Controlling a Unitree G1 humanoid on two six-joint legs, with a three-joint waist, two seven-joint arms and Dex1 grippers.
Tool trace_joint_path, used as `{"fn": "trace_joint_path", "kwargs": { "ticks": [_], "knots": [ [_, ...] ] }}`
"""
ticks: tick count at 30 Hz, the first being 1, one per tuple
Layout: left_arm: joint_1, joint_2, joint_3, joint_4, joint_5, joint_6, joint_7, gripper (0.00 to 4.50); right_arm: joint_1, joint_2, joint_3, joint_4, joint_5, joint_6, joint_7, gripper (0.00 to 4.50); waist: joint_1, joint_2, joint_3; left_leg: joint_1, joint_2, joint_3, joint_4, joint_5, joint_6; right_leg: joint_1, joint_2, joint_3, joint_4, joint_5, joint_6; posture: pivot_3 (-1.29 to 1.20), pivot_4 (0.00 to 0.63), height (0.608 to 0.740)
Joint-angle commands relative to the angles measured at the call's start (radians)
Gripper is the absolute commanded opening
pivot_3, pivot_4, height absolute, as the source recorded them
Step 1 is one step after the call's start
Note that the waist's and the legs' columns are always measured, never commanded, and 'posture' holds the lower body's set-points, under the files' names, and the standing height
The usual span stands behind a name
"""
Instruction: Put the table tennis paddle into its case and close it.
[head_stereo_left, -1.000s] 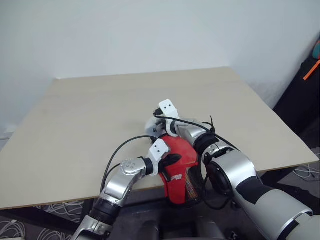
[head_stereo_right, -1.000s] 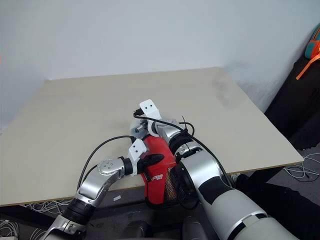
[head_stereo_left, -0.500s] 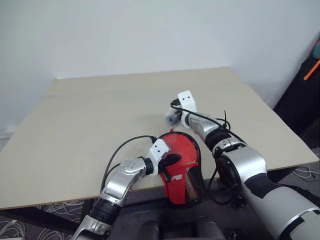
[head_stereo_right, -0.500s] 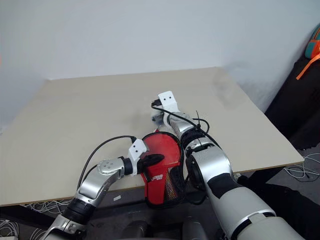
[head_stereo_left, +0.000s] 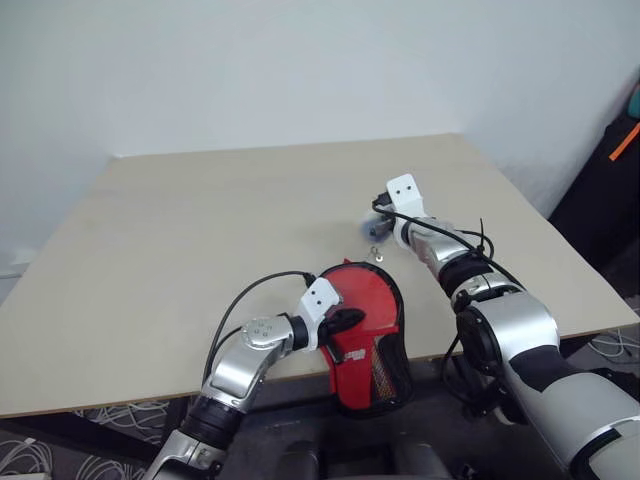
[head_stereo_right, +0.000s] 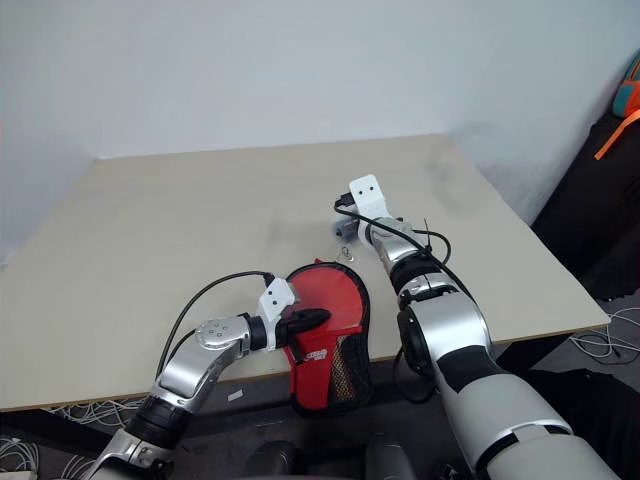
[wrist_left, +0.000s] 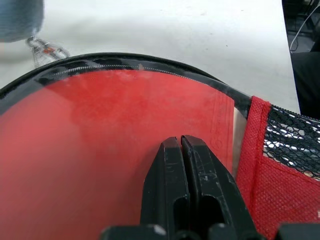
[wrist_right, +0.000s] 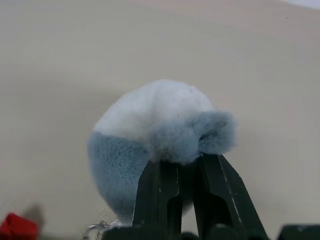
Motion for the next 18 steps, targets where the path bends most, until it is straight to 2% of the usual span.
{"fn": "trace_joint_path", "kwargs": {
  "ticks": [1, 4, 10, 18],
  "knots": [
    [0.031, 0.007, -0.039, 0.05, 0.025, 0.048, -0.013, 0.0, 0.037, -0.108, 0.012, -0.202, -0.029, -0.02, 0.018, 0.02, 0.0, 0.0, 0.0, 0.0, 0.0, 0.0, 0.0, 0.0, 0.0, 0.0, 0.0, 0.0, 0.0, 0.0, 0.0, 0.0, 0.0, 0.74],
    [0.034, 0.006, -0.043, 0.047, 0.025, 0.05, -0.013, 0.0, 0.143, -0.153, 0.019, -0.387, -0.028, 0.044, 0.05, 0.02, 0.001, 0.0, 0.0, 0.0, 0.0, 0.0, 0.0, 0.0, 0.0, 0.0, 0.0, 0.0, 0.0, 0.0, 0.0, 0.0, 0.0, 0.74],
    [0.026, 0.005, -0.053, 0.062, 0.022, 0.057, -0.031, 0.0, 0.454, -0.245, 0.012, -0.95, -0.003, 0.33, 0.136, 0.02, 0.013, 0.001, 0.0, -0.001, -0.001, 0.001, 0.001, 0.0, 0.0, 0.0, -0.001, 0.001, 0.0, -0.001, 0.001, 0.0, 0.0, 0.74],
    [-0.001, -0.002, -0.058, 0.097, 0.028, 0.054, -0.049, 0.0, 0.599, -0.307, 0.015, -1.262, 0.035, 0.567, 0.185, 0.02, 0.026, 0.0, -0.001, 0.0, 0.0, 0.003, 0.001, 0.0, 0.001, 0.0, -0.001, 0.002, 0.0, -0.003, -0.002, 0.0, 0.0, 0.74]
  ]
}}
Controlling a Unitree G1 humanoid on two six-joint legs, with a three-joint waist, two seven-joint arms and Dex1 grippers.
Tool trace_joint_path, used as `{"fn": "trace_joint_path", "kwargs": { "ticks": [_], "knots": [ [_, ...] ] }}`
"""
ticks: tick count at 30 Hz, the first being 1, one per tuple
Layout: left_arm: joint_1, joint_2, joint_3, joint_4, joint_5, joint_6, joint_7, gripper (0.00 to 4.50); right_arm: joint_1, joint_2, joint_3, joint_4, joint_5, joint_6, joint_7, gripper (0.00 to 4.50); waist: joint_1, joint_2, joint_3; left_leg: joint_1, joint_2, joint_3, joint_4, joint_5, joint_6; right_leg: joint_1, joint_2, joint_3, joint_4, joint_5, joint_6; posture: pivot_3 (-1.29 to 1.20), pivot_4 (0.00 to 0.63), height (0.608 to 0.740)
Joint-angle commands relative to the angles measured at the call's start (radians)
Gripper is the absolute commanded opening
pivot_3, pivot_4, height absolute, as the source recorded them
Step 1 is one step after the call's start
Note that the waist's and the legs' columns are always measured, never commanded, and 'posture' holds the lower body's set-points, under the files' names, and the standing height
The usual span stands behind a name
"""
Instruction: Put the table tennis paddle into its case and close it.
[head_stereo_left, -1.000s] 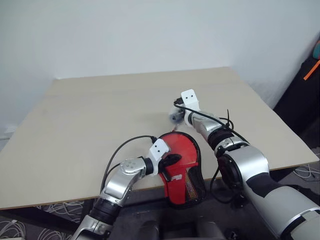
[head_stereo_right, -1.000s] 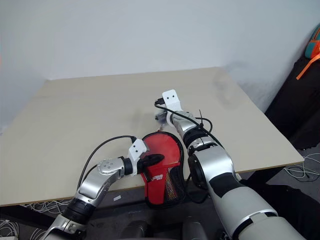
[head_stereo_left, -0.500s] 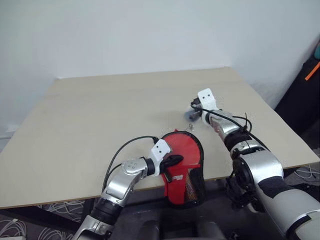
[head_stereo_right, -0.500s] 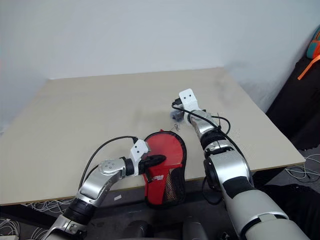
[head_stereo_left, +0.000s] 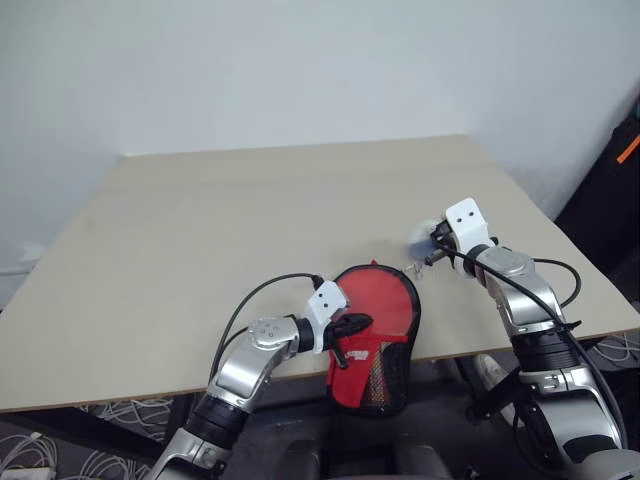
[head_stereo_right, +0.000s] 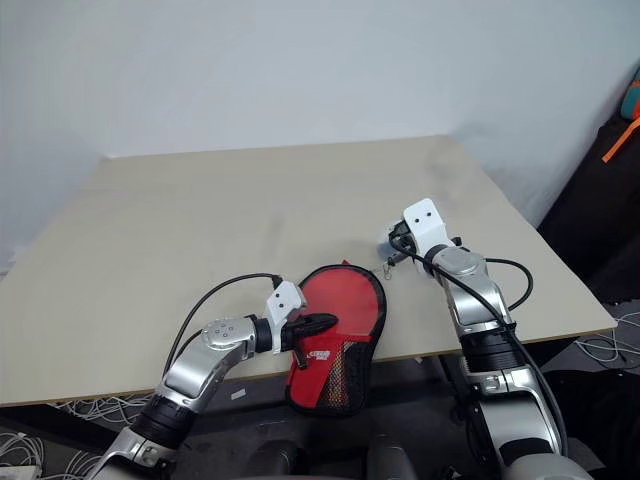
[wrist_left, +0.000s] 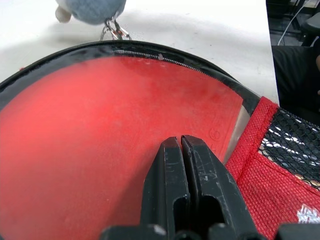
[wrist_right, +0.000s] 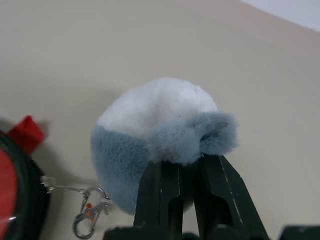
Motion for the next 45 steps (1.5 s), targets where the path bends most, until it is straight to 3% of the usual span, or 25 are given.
{"fn": "trace_joint_path", "kwargs": {
  "ticks": [1, 13, 30, 45],
  "knots": [
    [0.015, 0.01, -0.032, 0.085, 0.03, 0.045, -0.011, 0.0, 0.034, -0.057, -0.031, -0.148, 0.015, 0.074, 0.024, 0.02, 0.001, 0.0, 0.0, 0.0, 0.0, 0.0, 0.0, 0.0, 0.0, 0.0, 0.0, 0.0, 0.0, 0.0, 0.0, 0.0, 0.0, 0.74],
    [-0.032, 0.004, -0.023, 0.142, 0.039, 0.038, -0.032, 0.0, 0.246, -0.237, -0.073, -0.5, 0.188, 0.174, 0.232, 0.02, 0.002, -0.002, 0.0, 0.0, 0.0, -0.001, 0.001, 0.0, 0.0, 0.001, 0.0, -0.001, -0.001, -0.001, 0.001, 0.0, 0.0, 0.74],
    [-0.069, -0.003, -0.023, 0.188, 0.05, 0.02, -0.036, 0.0, 0.454, -0.488, -0.18, -0.599, 0.439, 0.027, 0.556, 0.02, 0.016, -0.007, 0.002, 0.0, 0.0, -0.001, 0.002, -0.001, 0.0, 0.0, -0.001, -0.003, -0.004, -0.001, 0.001, 0.0, 0.0, 0.74],
    [-0.098, 0.002, -0.018, 0.196, 0.051, 0.019, -0.039, 0.0, 0.586, -0.54, -0.154, -0.74, 0.607, -0.003, 0.691, 0.02, 0.025, -0.009, 0.002, -0.001, 0.002, -0.002, 0.001, -0.003, -0.004, 0.001, -0.001, -0.005, -0.009, -0.001, 0.001, 0.0, 0.0, 0.74]
  ]
}}
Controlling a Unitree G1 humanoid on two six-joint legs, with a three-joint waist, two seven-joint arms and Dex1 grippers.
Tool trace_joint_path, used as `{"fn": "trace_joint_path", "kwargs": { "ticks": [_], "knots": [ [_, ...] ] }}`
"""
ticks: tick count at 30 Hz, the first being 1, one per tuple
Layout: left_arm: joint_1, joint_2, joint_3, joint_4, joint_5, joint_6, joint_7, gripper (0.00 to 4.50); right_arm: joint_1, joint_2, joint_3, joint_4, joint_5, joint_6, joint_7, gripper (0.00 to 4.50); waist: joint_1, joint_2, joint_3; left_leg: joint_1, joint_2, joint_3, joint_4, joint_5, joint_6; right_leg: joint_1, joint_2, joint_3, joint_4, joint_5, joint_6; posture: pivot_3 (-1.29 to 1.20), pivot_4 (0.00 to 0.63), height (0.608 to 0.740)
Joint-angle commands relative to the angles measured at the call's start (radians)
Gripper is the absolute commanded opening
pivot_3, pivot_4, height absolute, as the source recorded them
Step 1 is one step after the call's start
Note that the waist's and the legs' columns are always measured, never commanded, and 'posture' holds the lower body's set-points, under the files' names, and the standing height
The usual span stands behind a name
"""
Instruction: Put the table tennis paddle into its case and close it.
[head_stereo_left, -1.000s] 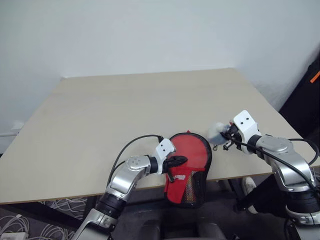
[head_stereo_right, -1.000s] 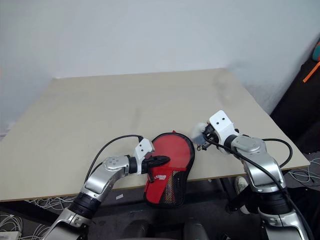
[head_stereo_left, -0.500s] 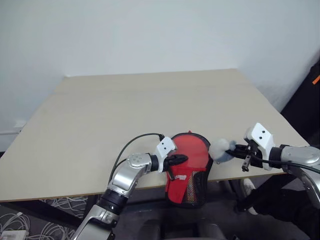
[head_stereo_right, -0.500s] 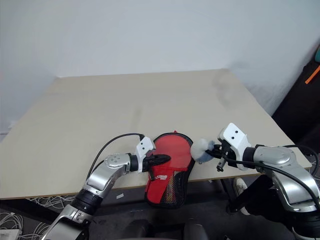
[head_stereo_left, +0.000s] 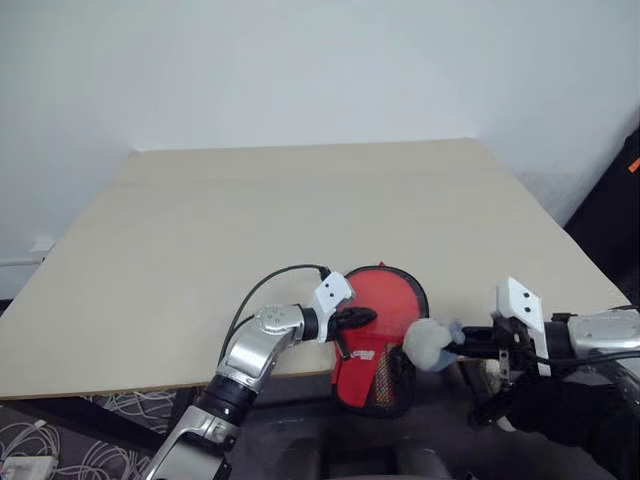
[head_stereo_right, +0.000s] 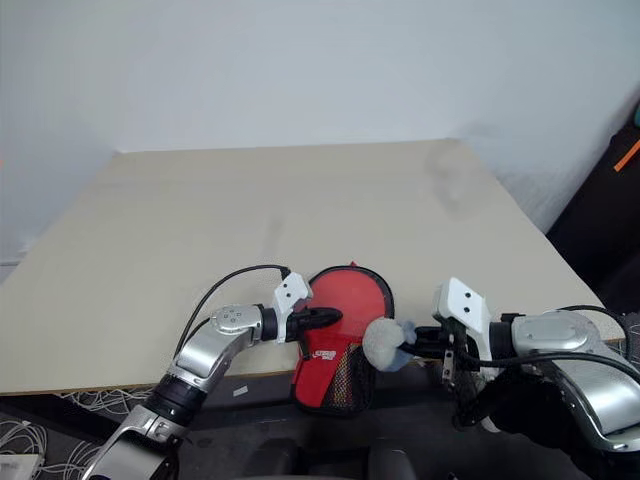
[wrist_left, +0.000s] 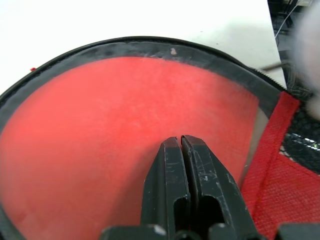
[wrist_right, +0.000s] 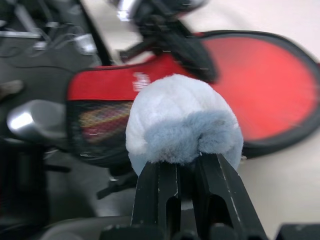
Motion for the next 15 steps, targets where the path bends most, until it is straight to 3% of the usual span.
{"fn": "trace_joint_path", "kwargs": {
  "ticks": [1, 15],
  "knots": [
    [0.009, 0.018, -0.02, 0.062, 0.045, 0.033, 0.007, 0.0, 0.029, -0.023, -0.014, -0.101, 0.069, -0.001, 0.031, 0.02, 0.0, 0.0, 0.0, 0.0, 0.0, 0.0, 0.0, 0.0, 0.0, 0.0, 0.0, 0.0, -0.001, 0.0, 0.0, 0.0, 0.0, 0.74],
    [-0.034, 0.006, -0.03, 0.102, 0.057, 0.025, -0.01, 0.0, 0.157, -0.061, -0.016, -0.347, 0.262, 0.034, 0.013, 0.02, 0.002, -0.003, -0.001, 0.0, 0.0, 0.0, 0.0, -0.002, 0.001, 0.003, -0.001, -0.002, -0.005, 0.0, 0.0, 0.0, 0.0, 0.74]
  ]
}}
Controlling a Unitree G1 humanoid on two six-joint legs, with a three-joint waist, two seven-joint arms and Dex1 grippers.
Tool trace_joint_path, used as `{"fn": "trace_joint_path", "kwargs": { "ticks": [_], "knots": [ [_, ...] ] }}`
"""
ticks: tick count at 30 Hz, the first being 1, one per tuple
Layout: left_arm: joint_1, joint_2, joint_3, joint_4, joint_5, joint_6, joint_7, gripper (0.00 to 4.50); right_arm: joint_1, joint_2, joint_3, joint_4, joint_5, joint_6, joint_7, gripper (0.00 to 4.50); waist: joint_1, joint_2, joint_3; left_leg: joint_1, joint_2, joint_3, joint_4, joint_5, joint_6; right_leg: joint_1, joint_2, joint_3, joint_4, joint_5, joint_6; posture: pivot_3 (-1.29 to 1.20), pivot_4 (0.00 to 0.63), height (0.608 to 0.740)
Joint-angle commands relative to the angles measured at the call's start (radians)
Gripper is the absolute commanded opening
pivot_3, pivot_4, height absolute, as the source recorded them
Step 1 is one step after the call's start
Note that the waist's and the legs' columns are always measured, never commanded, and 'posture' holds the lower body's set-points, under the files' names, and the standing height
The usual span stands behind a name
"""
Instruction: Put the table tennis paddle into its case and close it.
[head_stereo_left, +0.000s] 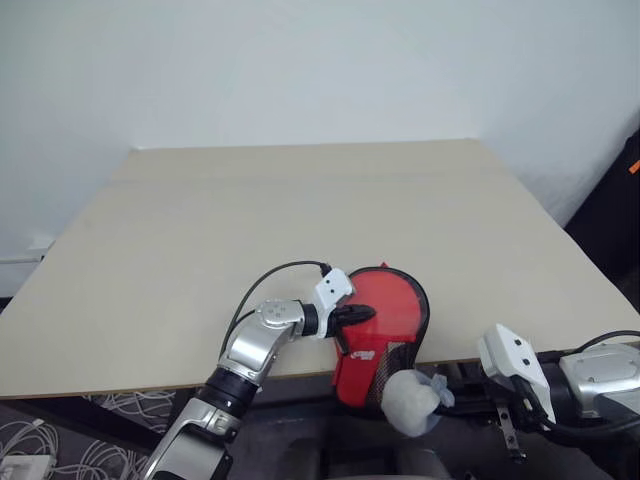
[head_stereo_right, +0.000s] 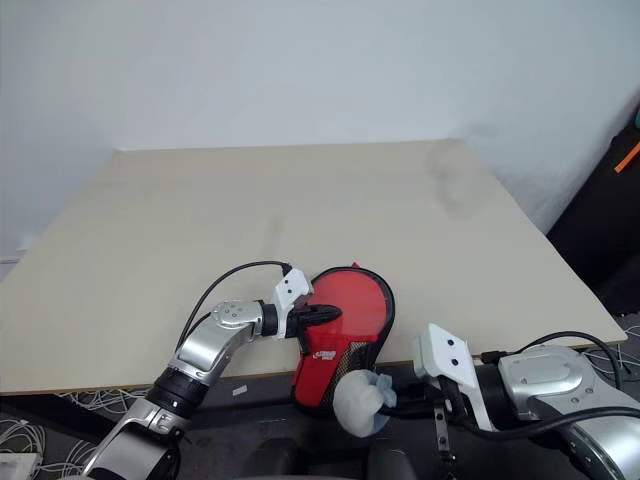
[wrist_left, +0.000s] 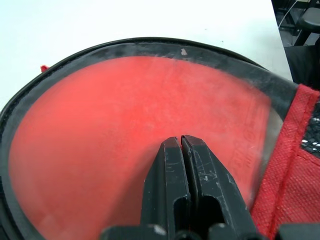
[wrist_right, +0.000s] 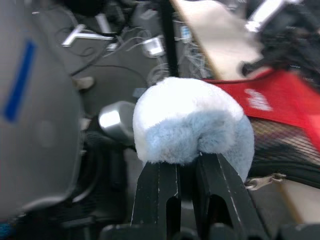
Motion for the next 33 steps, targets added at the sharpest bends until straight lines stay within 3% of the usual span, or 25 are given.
{"fn": "trace_joint_path", "kwargs": {
  "ticks": [1, 9, 19, 24, 29, 33],
  "knots": [
    [0.006, 0.003, -0.026, 0.059, 0.046, 0.025, 0.01, 0.0, 0.007, -0.011, -0.01, -0.094, 0.095, 0.006, -0.001, 0.02, 0.0, 0.0, 0.0, 0.0, 0.0, 0.0, 0.0, 0.0, 0.0, 0.0, 0.0, 0.0, 0.0, 0.0, 0.0, 0.0, 0.0, 0.74],
    [0.005, -0.005, -0.022, 0.061, 0.049, 0.029, 0.018, 0.0, 0.055, -0.043, 0.021, -0.159, 0.111, -0.011, -0.004, 0.02, 0.001, -0.001, 0.0, 0.0, 0.0, 0.0, 0.0, 0.0, 0.0, 0.001, -0.001, -0.001, -0.001, 0.0, 0.0, 0.0, 0.0, 0.74],
    [-0.006, -0.023, -0.009, 0.072, 0.055, 0.037, 0.029, 0.0, 0.103, -0.108, 0.192, -0.164, -0.116, -0.129, -0.003, 0.02, 0.007, -0.002, 0.0, 0.0, 0.0, 0.0, 0.0, -0.001, -0.001, 0.001, -0.002, -0.002, -0.001, 0.0, 0.0, 0.0, 0.0, 0.74],
    [-0.026, -0.037, 0.014, 0.072, 0.046, 0.045, 0.043, 0.0, 0.041, -0.086, 0.123, -0.124, -0.015, -0.106, -0.011, 0.02, 0.013, -0.004, 0.0, 0.0, 0.0, 0.0, 0.001, -0.001, -0.001, 0.001, -0.002, -0.003, -0.001, 0.0, 0.0, 0.0, 0.0, 0.74],
    [-0.06, -0.015, 0.062, -0.005, 0.015, 0.08, 0.039, 0.0, -0.133, -0.037, 0.035, 0.006, 0.132, -0.024, -0.072, 1.66, 0.017, -0.009, 0.002, 0.0, 0.001, 0.0, 0.001, 0.0, -0.001, 0.001, -0.002, -0.003, -0.001, 0.0, 0.0, 0.0, 0.0, 0.74],
    [-0.082, 0.04, 0.133, -0.132, -0.041, 0.15, 0.018, 0.93, -0.298, 0.029, 0.02, 0.165, 0.154, 0.043, -0.165, 3.14, 0.015, -0.014, 0.006, -0.002, 0.003, 0.002, 0.0, 0.0, 0.0, -0.003, -0.001, -0.003, 0.0, 0.001, -0.001, 0.0, 0.0, 0.74]
  ]
}}
